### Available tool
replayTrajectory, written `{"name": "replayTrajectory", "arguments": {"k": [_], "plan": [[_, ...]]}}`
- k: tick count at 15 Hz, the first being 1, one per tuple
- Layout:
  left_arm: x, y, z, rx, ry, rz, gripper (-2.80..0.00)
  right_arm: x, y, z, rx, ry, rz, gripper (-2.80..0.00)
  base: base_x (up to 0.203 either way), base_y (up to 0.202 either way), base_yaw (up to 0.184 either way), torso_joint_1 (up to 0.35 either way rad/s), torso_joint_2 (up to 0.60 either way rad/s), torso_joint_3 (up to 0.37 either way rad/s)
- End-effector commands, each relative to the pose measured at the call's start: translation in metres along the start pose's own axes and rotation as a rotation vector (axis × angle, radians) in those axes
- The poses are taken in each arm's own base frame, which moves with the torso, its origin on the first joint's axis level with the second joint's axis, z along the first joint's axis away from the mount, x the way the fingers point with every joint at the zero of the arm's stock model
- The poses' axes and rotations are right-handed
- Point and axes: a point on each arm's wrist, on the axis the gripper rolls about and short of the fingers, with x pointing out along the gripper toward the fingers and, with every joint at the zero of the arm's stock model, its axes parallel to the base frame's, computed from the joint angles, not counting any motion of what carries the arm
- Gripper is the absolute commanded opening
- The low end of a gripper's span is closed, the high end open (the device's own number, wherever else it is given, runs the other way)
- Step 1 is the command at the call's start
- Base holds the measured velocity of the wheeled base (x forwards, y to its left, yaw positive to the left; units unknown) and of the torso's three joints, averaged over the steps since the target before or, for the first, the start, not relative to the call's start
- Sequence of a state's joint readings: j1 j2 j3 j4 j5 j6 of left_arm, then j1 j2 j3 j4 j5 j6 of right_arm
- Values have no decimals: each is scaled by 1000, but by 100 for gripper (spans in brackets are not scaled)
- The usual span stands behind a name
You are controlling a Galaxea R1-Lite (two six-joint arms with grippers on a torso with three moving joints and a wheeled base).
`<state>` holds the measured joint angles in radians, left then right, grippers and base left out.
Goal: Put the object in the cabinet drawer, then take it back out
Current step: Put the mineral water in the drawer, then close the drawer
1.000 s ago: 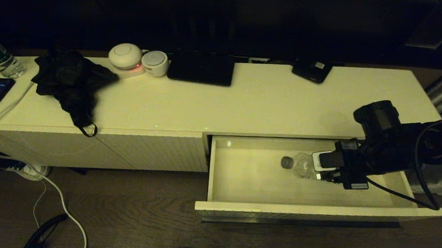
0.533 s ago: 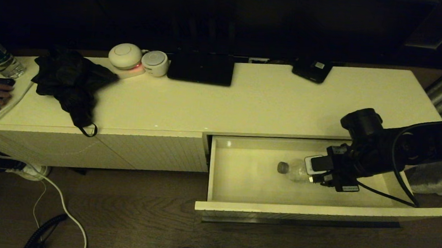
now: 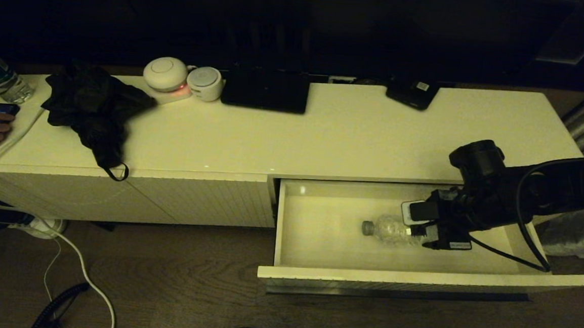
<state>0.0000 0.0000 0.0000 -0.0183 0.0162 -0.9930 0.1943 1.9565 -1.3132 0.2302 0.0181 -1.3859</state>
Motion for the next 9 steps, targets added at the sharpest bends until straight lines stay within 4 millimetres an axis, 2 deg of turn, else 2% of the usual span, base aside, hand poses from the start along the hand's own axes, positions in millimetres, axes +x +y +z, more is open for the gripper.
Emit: {"name": "replayTrajectory", "arguments": {"k": [1, 3, 5, 9], "plan": [[0, 0, 0, -6, -1, -1, -280, -18, -4, 1, -10, -10, -42, 0, 0, 0, 0, 0, 0, 0], [0, 0, 0, -6, -1, -1, -280, -36, -8, 2, -9, -18, -85, 0, 0, 0, 0, 0, 0, 0], [0, 0, 0, -6, -1, -1, -280, -65, -9, 3, -10, -30, -148, 0, 0, 0, 0, 0, 0, 0], [0, 0, 0, -6, -1, -1, -280, -127, 7, -1, 18, -49, -260, 0, 0, 0, 0, 0, 0, 0]]}}
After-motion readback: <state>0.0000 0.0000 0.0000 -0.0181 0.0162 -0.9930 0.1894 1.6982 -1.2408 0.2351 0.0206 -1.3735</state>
